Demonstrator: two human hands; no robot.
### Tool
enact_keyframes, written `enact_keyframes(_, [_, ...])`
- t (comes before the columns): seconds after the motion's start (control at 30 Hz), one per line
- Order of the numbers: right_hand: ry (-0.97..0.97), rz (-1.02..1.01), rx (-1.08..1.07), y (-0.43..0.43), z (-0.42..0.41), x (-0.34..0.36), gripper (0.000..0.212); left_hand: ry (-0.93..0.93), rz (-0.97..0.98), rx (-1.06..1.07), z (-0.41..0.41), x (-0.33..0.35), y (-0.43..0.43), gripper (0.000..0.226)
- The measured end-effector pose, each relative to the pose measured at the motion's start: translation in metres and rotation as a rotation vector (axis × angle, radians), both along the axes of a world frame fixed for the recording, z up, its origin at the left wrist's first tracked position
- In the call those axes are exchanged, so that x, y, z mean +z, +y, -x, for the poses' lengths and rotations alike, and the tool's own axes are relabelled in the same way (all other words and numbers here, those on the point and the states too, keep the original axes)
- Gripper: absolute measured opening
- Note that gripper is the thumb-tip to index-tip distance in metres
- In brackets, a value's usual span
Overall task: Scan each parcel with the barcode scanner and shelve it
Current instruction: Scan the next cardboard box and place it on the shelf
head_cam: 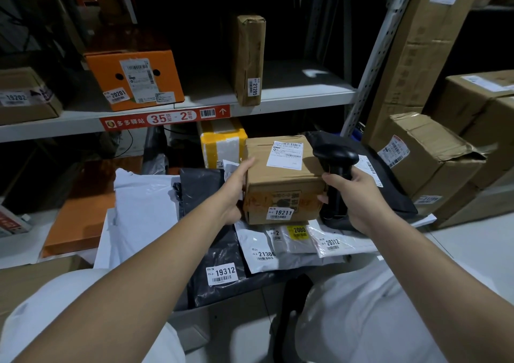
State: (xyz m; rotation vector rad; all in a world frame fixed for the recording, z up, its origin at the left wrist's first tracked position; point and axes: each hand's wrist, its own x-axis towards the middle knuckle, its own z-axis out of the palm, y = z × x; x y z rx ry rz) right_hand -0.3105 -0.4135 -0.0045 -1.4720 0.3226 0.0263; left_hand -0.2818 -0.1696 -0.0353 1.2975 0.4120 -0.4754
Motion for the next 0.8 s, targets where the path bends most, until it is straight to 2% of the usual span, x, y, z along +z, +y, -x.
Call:
enact_keyframes(0.27, [-0.021,0.002,0.031,0.010,0.002,0.009,0.016,-0.071,0.021,0.034,0.006,0.009,0.013,0.050])
enact_keyframes(0.6, [-0.127,0.030,0.160,0.055,0.002,0.030,0.021,-0.217,-0.004,0.095,0.023,0.023,0.076,0.056])
enact_keyframes(0.8, [-0.159,0.054,0.234,0.095,0.001,0.039,0.019,-0.241,-0.011,0.273,0.044,0.036,0.117,0.077])
